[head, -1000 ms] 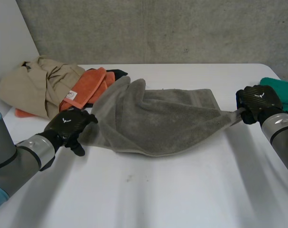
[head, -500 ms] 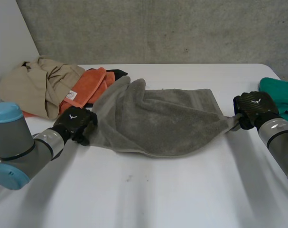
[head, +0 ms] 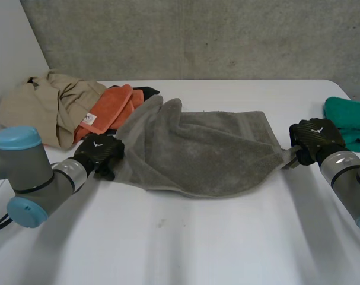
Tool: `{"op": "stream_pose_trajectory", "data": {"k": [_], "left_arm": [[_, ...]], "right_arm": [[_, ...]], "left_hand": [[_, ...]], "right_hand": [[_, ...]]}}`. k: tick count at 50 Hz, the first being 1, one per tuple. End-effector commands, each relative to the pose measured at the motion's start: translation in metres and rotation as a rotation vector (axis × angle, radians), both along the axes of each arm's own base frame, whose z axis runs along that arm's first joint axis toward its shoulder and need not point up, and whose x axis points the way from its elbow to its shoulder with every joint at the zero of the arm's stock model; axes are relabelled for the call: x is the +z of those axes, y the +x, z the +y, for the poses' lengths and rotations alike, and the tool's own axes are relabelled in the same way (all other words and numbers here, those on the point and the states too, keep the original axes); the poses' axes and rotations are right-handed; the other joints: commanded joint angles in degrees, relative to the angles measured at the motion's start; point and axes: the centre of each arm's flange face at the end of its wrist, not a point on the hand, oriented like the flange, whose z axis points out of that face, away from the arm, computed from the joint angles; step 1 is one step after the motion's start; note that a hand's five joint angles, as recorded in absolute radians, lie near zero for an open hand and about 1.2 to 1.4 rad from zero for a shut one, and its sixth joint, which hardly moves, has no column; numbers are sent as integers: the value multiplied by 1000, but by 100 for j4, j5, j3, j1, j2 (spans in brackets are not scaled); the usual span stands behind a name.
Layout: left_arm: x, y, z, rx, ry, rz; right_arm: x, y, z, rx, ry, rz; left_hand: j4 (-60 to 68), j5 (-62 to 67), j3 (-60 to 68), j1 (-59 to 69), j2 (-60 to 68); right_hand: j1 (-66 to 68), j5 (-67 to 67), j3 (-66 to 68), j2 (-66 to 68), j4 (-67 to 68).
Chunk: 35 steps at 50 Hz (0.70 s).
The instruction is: Fold the laundry.
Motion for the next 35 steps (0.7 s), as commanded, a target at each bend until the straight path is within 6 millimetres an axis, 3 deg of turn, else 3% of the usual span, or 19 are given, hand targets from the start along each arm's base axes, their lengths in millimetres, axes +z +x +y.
{"op": "stream_pose_trajectory", "data": {"k": [1,14,18,20,27,29,30,33,34,35], "left_arm": [[0,-5,-8,-9,-23,2],[0,-15,-25,0,-70,1],[1,-16,-29,2,-82,3],[4,-16,-31,3,-93,5],[11,-14,-31,74,-108,-14],[24,-14,-30,104,-133,-12],[53,-11,-28,139,-183,1],[85,-3,-18,182,-227,8],[106,-1,-7,194,-252,14],[118,1,-1,199,-269,19]], "right_arm": [[-1,1,1,4,1,6],[-2,1,1,5,-1,23],[-1,1,1,5,-2,23],[-1,1,1,5,-4,24],[1,-1,0,1,-9,25],[5,-2,-1,-2,-19,25],[9,-1,-1,0,-28,33],[27,-2,-1,2,-72,56],[52,-3,4,4,-124,90],[61,-4,7,5,-139,107]], "left_hand": [[1493,1681,1509,1436,1501],[2132,2320,2148,2076,2140],[2803,2991,2820,2747,2811],[3960,4148,3976,3904,3968],[3964,4152,3980,3907,3972],[3964,4152,3980,3907,3972],[3964,4152,3980,3907,3972],[3964,4152,3980,3907,3972],[3964,4152,3980,3907,3972],[3964,4152,3980,3907,3972]], "right_hand": [[1590,1229,1178,1290,1124],[1590,1229,1178,1290,1124],[1590,1229,1178,1290,1124],[1590,1229,1178,1290,1124],[1590,1229,1178,1290,1124],[1590,1229,1178,1290,1124],[1590,1229,1178,1290,1124],[1590,1229,1178,1290,1124],[1590,1229,1178,1290,1124],[1590,1229,1178,1290,1124]]}}
